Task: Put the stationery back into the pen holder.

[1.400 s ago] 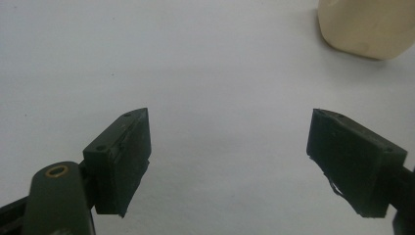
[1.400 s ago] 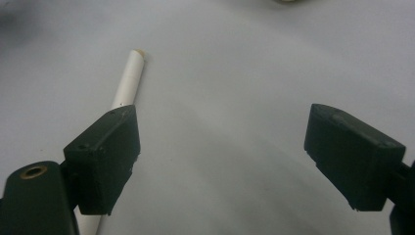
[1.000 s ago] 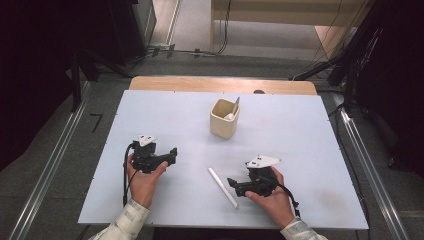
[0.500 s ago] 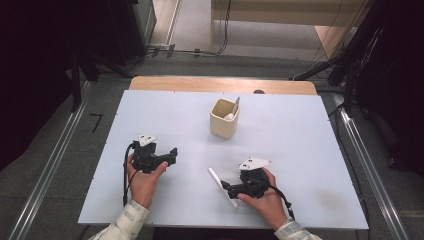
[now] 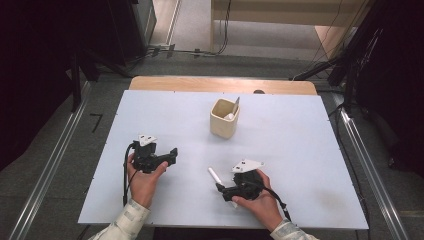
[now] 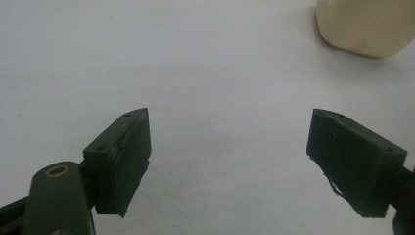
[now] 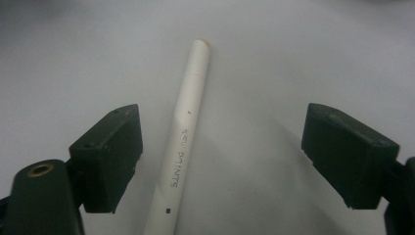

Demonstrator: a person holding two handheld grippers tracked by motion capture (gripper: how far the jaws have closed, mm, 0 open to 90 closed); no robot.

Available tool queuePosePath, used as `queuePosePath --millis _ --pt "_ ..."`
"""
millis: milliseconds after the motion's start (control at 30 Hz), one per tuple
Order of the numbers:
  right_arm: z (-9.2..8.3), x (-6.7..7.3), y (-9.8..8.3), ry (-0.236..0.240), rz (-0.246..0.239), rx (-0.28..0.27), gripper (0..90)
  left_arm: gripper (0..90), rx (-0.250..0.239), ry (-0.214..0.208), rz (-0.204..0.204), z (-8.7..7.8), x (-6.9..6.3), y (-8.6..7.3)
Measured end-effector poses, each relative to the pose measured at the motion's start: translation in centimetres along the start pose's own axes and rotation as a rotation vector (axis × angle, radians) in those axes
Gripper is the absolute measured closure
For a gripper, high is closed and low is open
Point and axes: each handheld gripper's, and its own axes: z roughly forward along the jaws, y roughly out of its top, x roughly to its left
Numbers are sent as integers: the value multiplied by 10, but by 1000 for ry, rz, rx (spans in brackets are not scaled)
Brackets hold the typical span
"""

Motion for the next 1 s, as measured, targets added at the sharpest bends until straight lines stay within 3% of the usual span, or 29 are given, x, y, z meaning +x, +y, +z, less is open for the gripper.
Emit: queuePosePath --millis 333,567,800,1000 --pt "6 8 0 -13 -32 10 197 176 1 -1 1 0 0 0" --pt "10 16 -1 -75 -64 8 294 176 2 -2 1 0 0 0" --pt "9 19 -1 -78 -58 10 375 176 1 -1 2 0 -1 0" --pt "8 21 -1 -81 -57 5 503 176 1 -1 1 0 -1 0"
